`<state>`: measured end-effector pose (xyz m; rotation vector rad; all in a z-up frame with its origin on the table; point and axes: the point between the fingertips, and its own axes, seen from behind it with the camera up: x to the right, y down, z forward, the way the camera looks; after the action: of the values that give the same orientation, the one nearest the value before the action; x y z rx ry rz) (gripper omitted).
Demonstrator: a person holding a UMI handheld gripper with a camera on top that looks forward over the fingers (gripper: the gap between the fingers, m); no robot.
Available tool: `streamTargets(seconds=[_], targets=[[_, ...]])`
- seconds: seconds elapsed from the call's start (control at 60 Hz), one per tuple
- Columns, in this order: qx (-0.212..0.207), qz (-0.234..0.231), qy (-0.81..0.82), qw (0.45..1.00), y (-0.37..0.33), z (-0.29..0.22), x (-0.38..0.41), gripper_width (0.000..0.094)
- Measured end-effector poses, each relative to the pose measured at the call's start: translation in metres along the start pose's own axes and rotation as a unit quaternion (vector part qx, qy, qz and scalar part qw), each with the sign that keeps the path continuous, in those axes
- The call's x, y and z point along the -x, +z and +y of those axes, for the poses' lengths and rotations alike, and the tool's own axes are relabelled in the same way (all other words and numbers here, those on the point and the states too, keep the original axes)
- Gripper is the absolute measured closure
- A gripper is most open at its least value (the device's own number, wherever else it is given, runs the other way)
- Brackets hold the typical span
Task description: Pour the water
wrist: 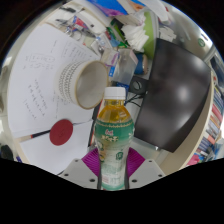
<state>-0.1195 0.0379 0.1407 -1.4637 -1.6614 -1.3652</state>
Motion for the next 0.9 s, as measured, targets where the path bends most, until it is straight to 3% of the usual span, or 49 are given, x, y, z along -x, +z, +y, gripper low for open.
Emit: streamTargets(seconds=[0.117,0.2,0.3,0.4,0.5,0.617,0.75,0.9], targets=[[-0.026,-0.023,0.144,0.989,-0.014,0.002,-0.005,0.0627],[-0.078,-0.031,0.277,0.957,-0.028,-0.003,-0.020,0.0615],[-0.133,-0.045,0.410,0.901,-0.042,-0.009,-0.033,0.0615],[-0.159,-0.064,0.541,0.823,-0.043,-0.004,-0.036,0.0617],[-0.173,-0.088,0.667,0.719,-0.034,0.002,-0.030,0.0618],[-0.177,-0.077,0.731,0.655,-0.015,0.009,-0.018,0.0618],[-0.180,-0.074,0.770,0.608,0.005,0.003,-0.003,0.0617],[-0.189,-0.075,0.776,0.597,0.023,-0.011,0.014,0.0618]])
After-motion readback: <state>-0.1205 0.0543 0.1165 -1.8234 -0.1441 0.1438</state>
